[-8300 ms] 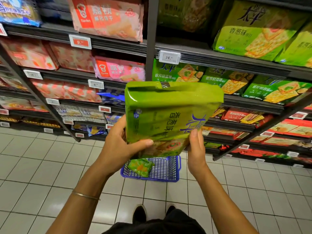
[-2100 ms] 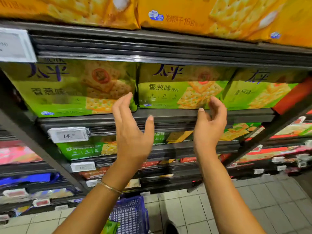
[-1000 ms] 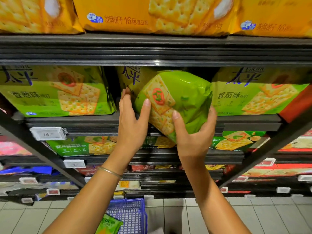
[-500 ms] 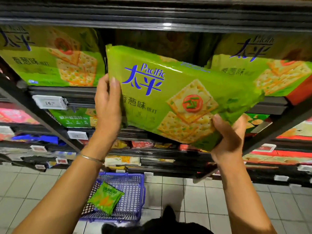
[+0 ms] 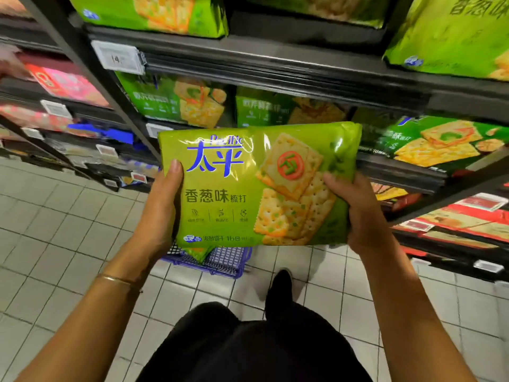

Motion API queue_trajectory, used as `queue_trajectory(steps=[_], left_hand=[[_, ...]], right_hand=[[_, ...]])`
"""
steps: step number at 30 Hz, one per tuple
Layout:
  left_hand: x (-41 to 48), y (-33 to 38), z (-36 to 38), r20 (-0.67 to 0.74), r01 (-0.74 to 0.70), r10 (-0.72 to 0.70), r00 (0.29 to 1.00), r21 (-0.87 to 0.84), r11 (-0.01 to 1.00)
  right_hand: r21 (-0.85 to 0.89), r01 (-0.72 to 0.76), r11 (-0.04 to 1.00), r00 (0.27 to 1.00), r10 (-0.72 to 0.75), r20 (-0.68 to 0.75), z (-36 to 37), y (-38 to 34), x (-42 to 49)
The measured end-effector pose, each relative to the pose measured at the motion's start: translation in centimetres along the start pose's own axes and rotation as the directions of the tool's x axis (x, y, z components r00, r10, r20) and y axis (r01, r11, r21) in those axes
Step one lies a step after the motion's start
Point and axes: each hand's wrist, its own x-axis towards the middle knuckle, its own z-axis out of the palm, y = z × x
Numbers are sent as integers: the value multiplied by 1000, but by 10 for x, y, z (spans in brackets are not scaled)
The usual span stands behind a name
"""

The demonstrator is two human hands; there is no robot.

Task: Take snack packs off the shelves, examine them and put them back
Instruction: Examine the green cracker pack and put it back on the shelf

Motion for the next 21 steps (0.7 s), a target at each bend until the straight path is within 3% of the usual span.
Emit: queue_trajectory(steps=[7,16,21], left_hand=[[-50,-17,-56,-27,128,-130,991,-69,989],[-109,-33,-116,78,356,-348,934,-148,923],[-133,-32,-124,89,386,-377,922,-149,910]], right_hand=[[-112,-132,985,989,123,-82,46,37,-57],[62,-188,980,978,193,-82,87,61,-153],[32,-218,976,967,220,-126,100,60,-172]])
